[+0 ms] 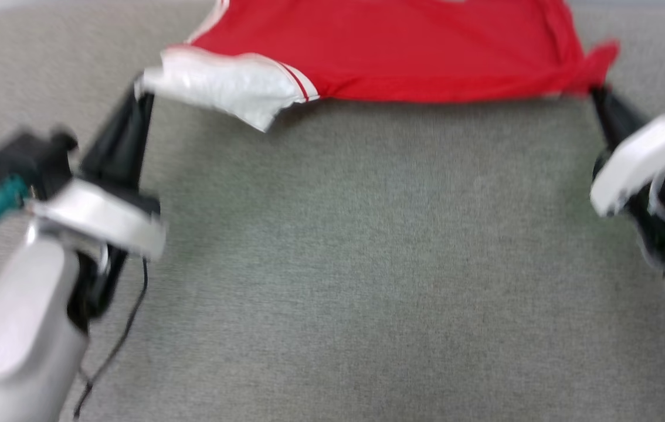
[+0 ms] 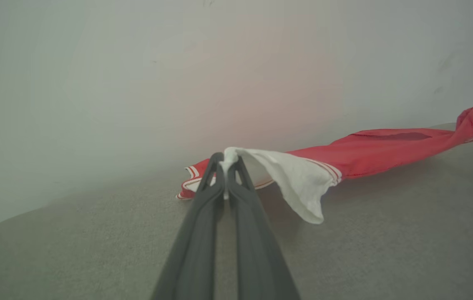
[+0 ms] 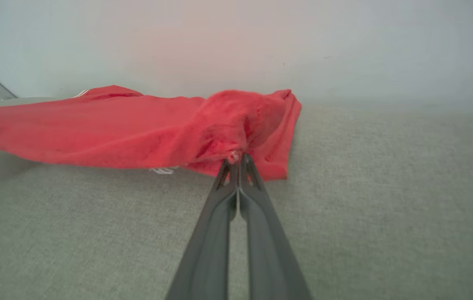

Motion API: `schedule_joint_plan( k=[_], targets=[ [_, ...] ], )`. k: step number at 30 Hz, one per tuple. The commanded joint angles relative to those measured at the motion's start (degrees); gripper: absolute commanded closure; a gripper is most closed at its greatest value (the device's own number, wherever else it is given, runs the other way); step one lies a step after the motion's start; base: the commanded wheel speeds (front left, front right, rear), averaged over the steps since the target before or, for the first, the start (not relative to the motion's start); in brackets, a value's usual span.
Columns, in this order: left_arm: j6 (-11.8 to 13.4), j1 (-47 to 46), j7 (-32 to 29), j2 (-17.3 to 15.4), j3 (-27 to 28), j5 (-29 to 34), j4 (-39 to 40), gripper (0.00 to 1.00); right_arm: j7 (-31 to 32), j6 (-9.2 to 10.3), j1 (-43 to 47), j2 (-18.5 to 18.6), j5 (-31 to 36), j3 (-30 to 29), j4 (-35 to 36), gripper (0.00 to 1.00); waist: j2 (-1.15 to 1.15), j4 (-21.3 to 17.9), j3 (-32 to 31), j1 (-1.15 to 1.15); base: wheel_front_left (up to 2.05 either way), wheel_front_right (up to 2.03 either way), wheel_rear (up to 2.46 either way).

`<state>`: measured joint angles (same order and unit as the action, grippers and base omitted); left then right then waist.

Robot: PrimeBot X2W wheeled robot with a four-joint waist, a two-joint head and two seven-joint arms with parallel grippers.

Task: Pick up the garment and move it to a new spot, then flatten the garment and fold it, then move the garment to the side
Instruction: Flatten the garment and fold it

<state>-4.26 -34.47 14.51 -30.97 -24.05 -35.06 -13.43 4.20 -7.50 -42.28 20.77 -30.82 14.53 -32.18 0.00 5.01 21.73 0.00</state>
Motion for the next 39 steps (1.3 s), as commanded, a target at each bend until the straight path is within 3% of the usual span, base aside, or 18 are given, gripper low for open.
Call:
schedule_joint_plan(
  k=[1,10,15,18,24,31,39],
  targets=[
    [0.5,2.4,-0.5,-0.4,-0.1,-0.5,0.8,1.0,0.0,0.02,2.1,0.7,-0.7,0.4,0.9,1.0,0.0,1.4,-4.2,0.0,0.0,0.0,0.0],
    [3.4,22.7,-7.6,-5.8,-2.8,-4.0,9.7,1.0,1.2,0.02,19.5,2.4,-8.5,-2.3,7.0,1.0,0.0,3.6,-12.6,0.0,0.0,0.0,0.0],
    [4.3,31.3,-12.7,-8.3,-5.5,-6.1,16.0,1.0,4.0,0.02,28.2,3.1,-10.5,-5.2,10.1,1.0,0.0,4.0,-16.2,0.0,0.0,0.0,0.0],
    [3.5,35.2,-14.6,-9.5,-7.3,-7.2,20.1,1.0,6.2,0.02,33.3,3.0,-11.5,-6.8,12.9,1.0,0.0,4.0,-17.9,0.0,0.0,0.0,0.0],
    [5.9,42.0,-16.7,-11.7,-8.1,-9.2,24.9,1.0,11.0,0.02,43.0,2.7,-11.1,-10.8,19.8,1.0,0.0,3.7,-19.5,0.0,0.0,0.0,0.0],
    [5.9,45.6,-17.1,-14.2,-8.2,-10.1,29.6,1.0,16.6,0.02,50.8,1.0,-9.5,-16.4,28.6,1.0,0.0,2.8,-19.0,0.0,0.0,0.0,0.0],
    [5.8,40.8,-13.8,-14.4,-4.4,-9.1,32.6,1.0,20.6,0.02,49.4,-0.7,-7.9,-19.8,35.0,1.0,0.0,2.2,-16.2,0.0,0.0,0.0,0.0]
  ],
)
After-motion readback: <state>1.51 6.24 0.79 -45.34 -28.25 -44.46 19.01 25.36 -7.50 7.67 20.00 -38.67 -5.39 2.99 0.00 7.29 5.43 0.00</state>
